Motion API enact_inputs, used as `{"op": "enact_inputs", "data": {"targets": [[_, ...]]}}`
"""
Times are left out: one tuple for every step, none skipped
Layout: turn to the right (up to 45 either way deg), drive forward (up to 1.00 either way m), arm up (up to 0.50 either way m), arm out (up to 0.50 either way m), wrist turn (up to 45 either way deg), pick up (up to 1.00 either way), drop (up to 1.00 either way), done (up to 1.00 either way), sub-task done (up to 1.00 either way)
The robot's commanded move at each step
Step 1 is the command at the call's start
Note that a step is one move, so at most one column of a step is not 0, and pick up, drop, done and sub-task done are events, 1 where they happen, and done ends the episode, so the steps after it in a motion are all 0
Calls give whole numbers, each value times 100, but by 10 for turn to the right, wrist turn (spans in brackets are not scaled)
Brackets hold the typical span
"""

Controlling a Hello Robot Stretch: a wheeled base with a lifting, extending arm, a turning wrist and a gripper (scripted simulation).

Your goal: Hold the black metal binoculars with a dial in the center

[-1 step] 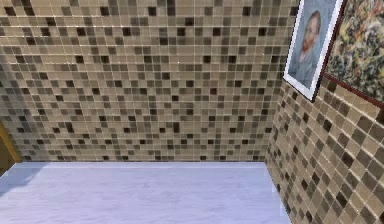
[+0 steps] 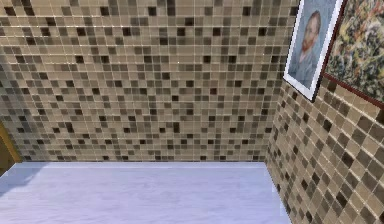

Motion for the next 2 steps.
{"op": "enact_inputs", "data": {"targets": [[0,0,38,0,0,0,0,0,0],[0,0,0,14,0,0,0,0,0]]}}
